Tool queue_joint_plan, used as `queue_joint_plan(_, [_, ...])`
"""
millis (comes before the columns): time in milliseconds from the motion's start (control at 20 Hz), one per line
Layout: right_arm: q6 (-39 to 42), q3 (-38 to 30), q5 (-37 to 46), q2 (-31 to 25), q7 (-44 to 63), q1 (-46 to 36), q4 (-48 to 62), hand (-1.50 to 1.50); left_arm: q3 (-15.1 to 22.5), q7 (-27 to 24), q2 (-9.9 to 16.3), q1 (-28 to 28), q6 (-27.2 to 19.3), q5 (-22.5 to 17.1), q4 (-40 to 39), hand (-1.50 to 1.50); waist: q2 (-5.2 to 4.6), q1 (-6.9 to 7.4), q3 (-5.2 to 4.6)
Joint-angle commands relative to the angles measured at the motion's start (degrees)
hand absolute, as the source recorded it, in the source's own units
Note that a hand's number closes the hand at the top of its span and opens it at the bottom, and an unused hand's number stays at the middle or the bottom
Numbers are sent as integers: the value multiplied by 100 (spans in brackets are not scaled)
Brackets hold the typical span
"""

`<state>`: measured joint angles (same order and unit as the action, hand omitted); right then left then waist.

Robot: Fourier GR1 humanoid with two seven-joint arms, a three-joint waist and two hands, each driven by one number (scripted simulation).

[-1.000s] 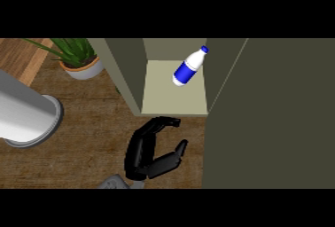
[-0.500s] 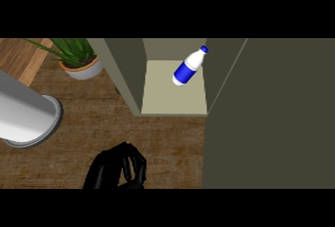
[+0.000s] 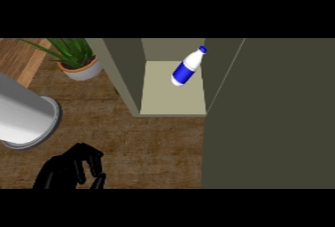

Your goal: Pick up the bottled water, place it into the cabinet and close the cabinet

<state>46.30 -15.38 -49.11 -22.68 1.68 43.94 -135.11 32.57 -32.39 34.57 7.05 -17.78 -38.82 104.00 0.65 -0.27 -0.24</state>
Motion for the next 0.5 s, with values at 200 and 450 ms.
queue_joint_plan(200, [-57, 301, 617, -44, 389, 129, -1817, 150, -941, -226, 694, 543, 597, -619, 298, -150, 19, 27, -31])
queue_joint_plan(450, [-40, 707, 740, -103, 520, -100, -1854, 150, -1330, -272, 1077, 1047, 761, -836, 450, -150, 61, 125, -46])
